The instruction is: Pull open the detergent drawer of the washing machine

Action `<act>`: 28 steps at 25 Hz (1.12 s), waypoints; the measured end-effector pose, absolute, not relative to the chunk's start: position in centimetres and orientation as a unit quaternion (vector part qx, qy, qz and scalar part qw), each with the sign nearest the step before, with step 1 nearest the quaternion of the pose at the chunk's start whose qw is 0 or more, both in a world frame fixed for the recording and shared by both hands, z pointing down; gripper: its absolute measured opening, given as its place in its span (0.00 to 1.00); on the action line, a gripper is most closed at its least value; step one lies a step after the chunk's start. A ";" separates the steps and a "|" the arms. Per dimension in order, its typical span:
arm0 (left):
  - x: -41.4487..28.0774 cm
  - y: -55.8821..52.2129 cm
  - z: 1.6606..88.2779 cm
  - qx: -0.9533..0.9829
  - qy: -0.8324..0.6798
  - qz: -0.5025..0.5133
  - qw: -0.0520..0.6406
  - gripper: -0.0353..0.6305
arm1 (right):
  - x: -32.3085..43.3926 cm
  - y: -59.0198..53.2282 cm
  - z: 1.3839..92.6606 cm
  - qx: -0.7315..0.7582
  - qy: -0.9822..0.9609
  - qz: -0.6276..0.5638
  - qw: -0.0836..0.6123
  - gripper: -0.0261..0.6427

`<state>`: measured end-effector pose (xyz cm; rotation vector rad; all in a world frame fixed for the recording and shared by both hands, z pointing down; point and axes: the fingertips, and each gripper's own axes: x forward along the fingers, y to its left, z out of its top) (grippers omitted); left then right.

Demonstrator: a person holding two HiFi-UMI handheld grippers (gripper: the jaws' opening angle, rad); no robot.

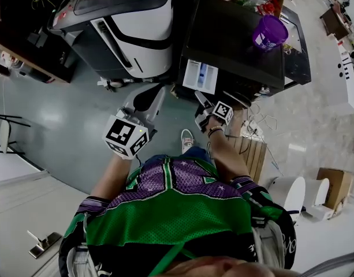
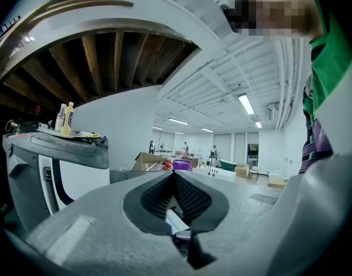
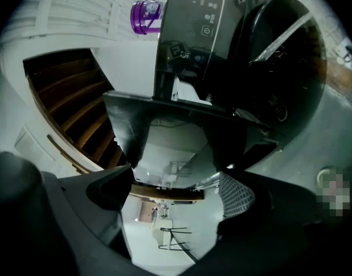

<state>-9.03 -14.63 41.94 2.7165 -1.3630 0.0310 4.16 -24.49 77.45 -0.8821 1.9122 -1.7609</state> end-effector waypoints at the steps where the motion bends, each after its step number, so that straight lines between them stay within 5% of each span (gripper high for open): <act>1: -9.0 -14.6 41.8 0.893 -0.447 0.008 0.051 0.08 | 4.1 -23.9 77.4 -0.314 0.690 -0.626 0.181 0.73; 21: -7.9 -17.8 42.2 0.897 -0.439 -0.001 0.058 0.08 | 11.1 -18.5 73.2 -0.340 0.827 -0.437 -0.094 0.73; 28: -7.8 -19.5 41.1 0.893 -0.448 -0.003 0.050 0.08 | 11.3 -21.7 65.4 -0.341 0.877 -0.322 -0.101 0.73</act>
